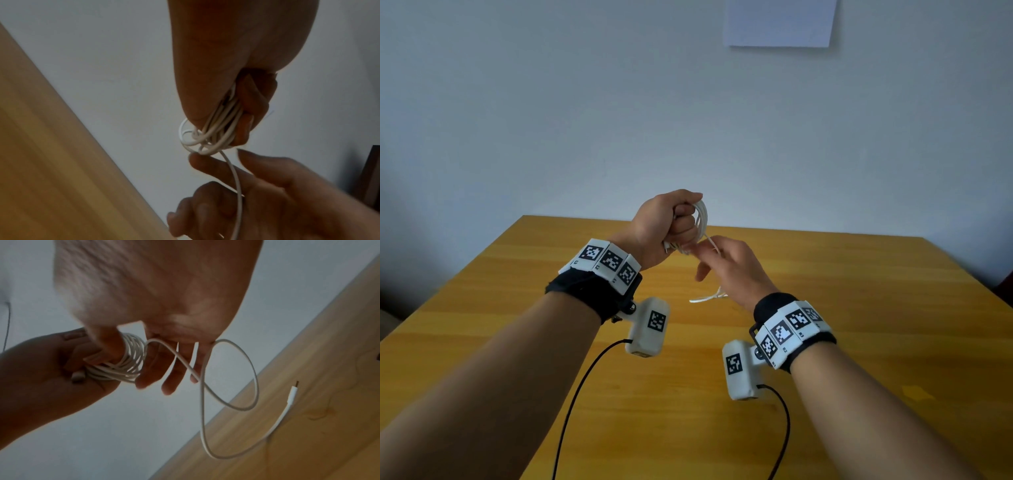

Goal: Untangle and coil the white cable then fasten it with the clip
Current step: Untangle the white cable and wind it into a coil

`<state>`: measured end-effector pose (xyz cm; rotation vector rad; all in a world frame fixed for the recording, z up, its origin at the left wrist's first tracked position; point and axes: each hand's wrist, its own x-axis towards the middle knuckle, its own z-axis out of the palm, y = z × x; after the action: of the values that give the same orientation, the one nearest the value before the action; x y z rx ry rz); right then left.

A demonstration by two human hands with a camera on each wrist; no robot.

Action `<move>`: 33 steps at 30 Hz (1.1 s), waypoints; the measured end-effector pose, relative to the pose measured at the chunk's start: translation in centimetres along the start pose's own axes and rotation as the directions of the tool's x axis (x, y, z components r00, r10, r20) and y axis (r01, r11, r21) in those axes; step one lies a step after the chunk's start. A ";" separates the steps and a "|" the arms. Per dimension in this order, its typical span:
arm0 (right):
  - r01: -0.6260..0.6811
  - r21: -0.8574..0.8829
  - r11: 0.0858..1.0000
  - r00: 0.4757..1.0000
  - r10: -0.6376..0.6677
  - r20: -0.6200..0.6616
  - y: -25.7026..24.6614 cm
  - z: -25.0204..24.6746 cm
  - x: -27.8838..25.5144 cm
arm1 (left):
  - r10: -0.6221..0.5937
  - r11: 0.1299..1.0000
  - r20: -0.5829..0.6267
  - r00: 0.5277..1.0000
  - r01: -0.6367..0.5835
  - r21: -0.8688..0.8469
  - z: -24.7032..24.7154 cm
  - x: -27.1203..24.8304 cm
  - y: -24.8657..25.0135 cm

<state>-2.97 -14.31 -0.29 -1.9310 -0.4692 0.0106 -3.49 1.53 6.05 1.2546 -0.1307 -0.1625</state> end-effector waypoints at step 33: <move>-0.087 -0.249 0.965 0.990 0.112 0.088 0.8 1.7 0.3 | 0.310 0.908 -0.086 0.947 -0.322 -0.269 0.5 0.5 3.3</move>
<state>-2.81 -12.99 -1.63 -2.2038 -0.4571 0.1220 -2.87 1.99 9.35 0.9371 -0.2649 0.1238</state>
